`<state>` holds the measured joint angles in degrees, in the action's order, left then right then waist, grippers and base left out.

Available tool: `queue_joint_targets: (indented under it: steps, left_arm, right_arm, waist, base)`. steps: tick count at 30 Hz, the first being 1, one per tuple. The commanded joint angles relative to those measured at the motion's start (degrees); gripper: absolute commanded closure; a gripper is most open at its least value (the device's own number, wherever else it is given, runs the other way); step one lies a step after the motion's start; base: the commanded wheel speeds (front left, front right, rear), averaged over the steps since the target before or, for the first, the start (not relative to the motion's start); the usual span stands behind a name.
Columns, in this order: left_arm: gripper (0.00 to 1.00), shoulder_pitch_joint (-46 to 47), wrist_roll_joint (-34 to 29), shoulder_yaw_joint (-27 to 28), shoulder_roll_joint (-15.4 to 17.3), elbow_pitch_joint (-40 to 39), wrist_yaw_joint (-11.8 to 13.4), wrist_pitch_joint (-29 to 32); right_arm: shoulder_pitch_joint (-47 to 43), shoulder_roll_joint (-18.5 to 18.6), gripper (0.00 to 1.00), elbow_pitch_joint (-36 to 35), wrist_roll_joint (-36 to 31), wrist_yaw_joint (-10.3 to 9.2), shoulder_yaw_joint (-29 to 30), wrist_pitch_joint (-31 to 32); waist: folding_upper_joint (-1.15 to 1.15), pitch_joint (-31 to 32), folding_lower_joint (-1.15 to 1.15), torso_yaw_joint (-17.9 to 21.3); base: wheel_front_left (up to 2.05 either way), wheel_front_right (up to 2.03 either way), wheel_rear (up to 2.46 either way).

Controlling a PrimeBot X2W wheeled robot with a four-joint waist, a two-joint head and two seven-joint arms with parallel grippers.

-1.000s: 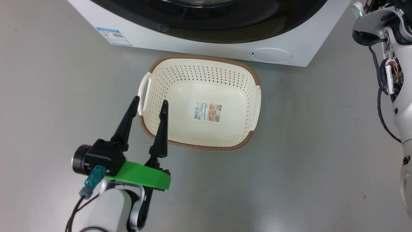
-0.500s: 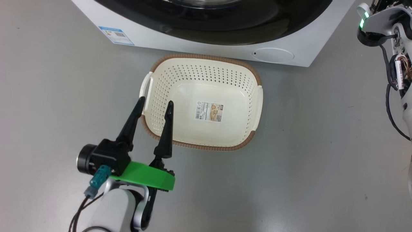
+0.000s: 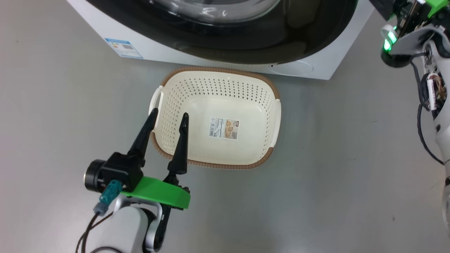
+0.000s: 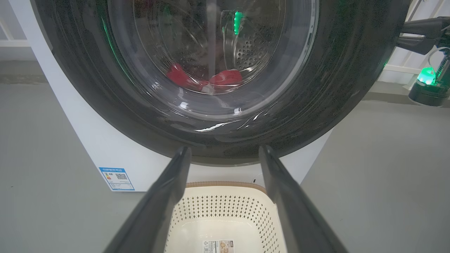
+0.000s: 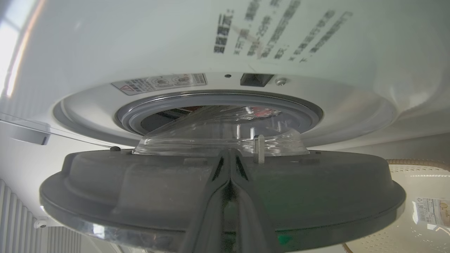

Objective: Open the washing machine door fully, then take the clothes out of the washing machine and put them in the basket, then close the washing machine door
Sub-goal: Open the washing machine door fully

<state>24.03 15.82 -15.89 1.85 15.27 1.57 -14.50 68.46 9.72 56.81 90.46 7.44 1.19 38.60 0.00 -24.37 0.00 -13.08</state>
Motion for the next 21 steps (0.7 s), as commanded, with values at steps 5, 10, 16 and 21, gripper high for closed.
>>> queue_joint_targets:
  steps: [5, 10, 16, 21]
  left_arm:
    - [0.00, -0.2, 0.0, 1.8, 1.0, -0.4, 0.3, -0.5]
    - [0.00, -1.4, 0.0, 1.9, 1.0, 0.5, 0.3, -0.5]
    - [0.00, -2.5, 0.0, 1.7, 1.0, 1.3, 0.3, -0.5]
    - [0.00, -2.7, -0.1, 1.5, 1.0, 1.9, 0.1, -0.5]
  right_arm:
    - [-3.5, -2.3, 1.00, -2.7, 1.2, 0.05, -0.7, 2.7]
    - [-6.9, -3.0, 1.00, -4.1, 1.3, 0.05, -1.2, 4.3]
    - [-10.1, -3.6, 1.00, -5.3, 1.8, 0.05, -1.0, 5.0]
    - [-11.6, -3.9, 1.00, -5.7, 1.9, 0.05, -0.7, 4.8]
  waist:
    - [0.00, 2.0, 0.00, 0.7]
    - [0.00, 4.4, 0.00, 1.2]
    - [0.00, 6.3, 0.00, 1.4]
    - [0.00, 7.1, 0.00, 1.2]
  base:
    - [0.00, 0.00, 0.00]
    - [0.00, 0.00, 0.00]
    - [0.00, 0.00, 0.00]
    - [0.00, 0.00, 0.00]
